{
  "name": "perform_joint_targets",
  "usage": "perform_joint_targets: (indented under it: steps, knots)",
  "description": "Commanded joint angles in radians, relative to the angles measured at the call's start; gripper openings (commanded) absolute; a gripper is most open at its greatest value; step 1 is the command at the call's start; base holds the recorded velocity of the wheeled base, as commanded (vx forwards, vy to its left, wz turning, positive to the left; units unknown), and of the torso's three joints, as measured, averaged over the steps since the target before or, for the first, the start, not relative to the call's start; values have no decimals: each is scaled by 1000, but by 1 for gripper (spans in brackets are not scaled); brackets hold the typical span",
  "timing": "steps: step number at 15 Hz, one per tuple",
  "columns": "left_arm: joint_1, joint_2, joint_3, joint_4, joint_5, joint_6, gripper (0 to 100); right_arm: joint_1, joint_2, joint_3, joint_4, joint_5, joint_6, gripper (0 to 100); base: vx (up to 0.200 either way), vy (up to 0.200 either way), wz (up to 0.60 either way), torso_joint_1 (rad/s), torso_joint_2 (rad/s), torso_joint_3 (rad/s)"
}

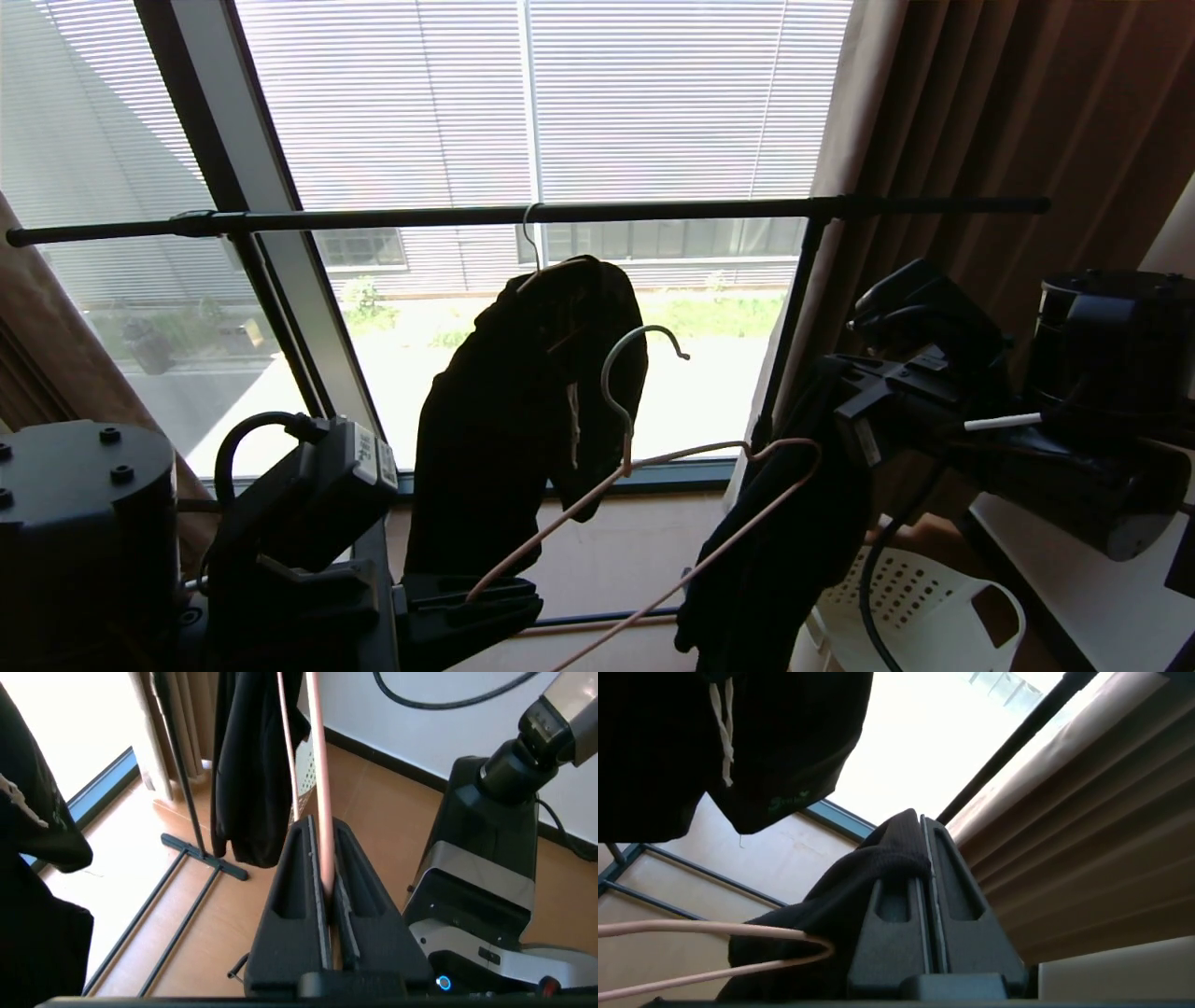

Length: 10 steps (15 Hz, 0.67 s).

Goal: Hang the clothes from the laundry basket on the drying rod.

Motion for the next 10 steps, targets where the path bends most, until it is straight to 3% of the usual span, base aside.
perform_joint_targets:
  steps: [1, 5, 10]
  knots:
    - [3, 41, -26, 0, 0, 1, 0, 18, -3, 1, 1, -1, 0, 0, 0, 0, 0, 0, 0, 0]
    - [0, 61, -44, 0, 0, 7, 0, 33, 8, 13, -2, 7, 6, 0, 0, 0, 0, 0, 0, 0]
    - [-3, 90, -52, 0, -2, 10, 0, 113, 8, 0, -16, 5, 14, 0, 0, 0, 0, 0, 0, 0]
